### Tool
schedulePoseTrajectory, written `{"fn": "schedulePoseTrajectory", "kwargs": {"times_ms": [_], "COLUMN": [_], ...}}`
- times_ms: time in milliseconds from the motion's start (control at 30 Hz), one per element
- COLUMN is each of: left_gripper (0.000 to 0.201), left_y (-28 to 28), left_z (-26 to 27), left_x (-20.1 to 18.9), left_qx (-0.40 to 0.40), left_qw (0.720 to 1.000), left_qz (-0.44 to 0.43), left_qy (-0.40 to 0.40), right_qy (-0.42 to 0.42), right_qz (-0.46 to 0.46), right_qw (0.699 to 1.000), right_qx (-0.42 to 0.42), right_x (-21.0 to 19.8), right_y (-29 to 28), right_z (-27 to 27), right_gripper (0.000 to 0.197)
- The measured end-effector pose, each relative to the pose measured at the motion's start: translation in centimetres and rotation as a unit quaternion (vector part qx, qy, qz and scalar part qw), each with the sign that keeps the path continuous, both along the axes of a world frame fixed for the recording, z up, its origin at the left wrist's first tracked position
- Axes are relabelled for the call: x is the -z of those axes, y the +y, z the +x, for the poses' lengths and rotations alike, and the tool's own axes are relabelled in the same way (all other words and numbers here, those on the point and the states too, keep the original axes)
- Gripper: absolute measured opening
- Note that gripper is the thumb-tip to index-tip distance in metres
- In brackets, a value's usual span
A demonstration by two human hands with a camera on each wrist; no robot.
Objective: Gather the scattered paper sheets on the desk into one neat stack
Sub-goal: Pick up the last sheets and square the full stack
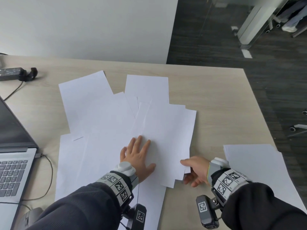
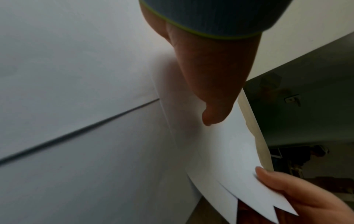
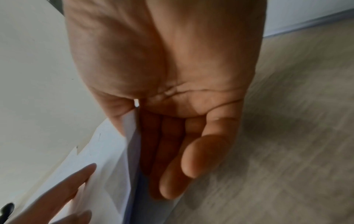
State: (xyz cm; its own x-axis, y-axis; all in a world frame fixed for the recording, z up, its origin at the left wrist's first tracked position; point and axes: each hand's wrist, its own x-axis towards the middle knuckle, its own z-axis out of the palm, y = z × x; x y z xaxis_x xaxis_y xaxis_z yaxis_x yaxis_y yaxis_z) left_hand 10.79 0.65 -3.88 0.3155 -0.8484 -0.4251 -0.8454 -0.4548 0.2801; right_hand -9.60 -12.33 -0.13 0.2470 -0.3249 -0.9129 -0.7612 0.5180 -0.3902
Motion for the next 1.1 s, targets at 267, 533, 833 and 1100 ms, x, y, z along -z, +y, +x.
{"fn": "schedulePoseTrajectory", "kwargs": {"times_ms": [267, 533, 833, 1100], "left_gripper": [0.084, 0.087, 0.084, 0.069], "left_y": [1.1, 3.0, 2.9, -2.0], "left_z": [0.7, 3.8, 4.8, 1.1], "left_x": [0.6, 0.8, 0.8, -3.3], "left_qx": [0.027, -0.14, -0.186, -0.187], "left_qw": [0.996, 0.989, 0.981, 0.958], "left_qz": [-0.069, -0.007, -0.007, -0.15], "left_qy": [0.056, -0.043, -0.045, 0.159], "right_qy": [-0.127, -0.056, -0.027, -0.15], "right_qz": [-0.146, -0.205, -0.278, -0.249], "right_qw": [0.957, 0.955, 0.916, 0.896], "right_qx": [0.215, 0.207, 0.287, 0.336], "right_x": [1.5, 2.2, 1.4, -0.9], "right_y": [-1.4, -2.1, -3.6, -3.0], "right_z": [-0.4, -2.9, -7.6, -8.3], "right_gripper": [0.014, 0.022, 0.021, 0.024]}}
